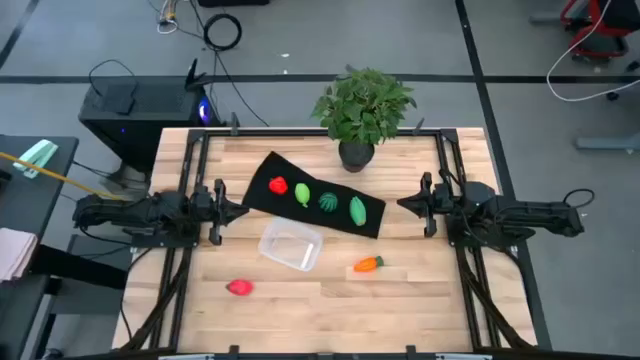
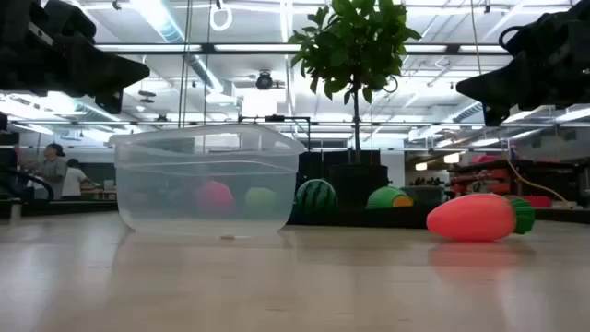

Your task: Pick and placing Produce into tupperware

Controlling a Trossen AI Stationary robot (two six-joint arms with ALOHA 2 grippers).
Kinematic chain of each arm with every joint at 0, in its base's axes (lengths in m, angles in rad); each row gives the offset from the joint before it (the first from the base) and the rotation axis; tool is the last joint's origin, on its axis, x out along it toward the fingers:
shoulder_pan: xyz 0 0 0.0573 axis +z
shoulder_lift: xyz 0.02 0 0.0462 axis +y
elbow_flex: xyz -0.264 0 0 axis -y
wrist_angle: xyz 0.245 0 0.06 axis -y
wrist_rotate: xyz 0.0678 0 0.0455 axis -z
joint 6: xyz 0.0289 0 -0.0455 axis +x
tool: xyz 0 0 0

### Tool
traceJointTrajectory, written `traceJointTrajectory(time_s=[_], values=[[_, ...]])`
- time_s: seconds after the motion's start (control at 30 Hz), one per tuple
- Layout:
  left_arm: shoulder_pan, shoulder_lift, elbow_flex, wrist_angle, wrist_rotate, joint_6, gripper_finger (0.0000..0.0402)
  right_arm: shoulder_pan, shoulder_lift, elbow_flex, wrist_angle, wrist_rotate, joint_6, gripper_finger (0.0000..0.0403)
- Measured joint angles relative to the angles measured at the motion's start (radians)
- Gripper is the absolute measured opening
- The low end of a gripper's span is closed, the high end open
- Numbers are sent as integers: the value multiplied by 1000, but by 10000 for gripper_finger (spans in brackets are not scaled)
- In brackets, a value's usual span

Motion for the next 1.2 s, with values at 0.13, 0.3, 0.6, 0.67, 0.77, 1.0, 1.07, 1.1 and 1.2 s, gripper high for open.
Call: traceJointTrajectory(time_s=[0.13,0.3,0.6,0.67,0.77,1.0,1.07,1.1,1.2], values=[[0,0,0,0,0,0,28,0,0,0,0,0,0,12],[0,0,0,0,0,0,32,0,0,0,0,0,0,12],[0,0,0,0,0,0,40,0,0,0,0,0,0,12],[0,0,0,0,0,0,37,0,0,0,0,0,0,12],[0,0,0,0,0,-1,32,0,0,0,0,0,0,12],[0,0,0,0,0,0,29,0,0,0,0,0,0,12],[0,0,0,0,0,0,33,0,0,0,0,0,0,12],[0,0,0,0,0,0,34,0,0,0,0,0,0,12],[0,0,0,0,0,0,39,0,0,0,0,0,0,12]])
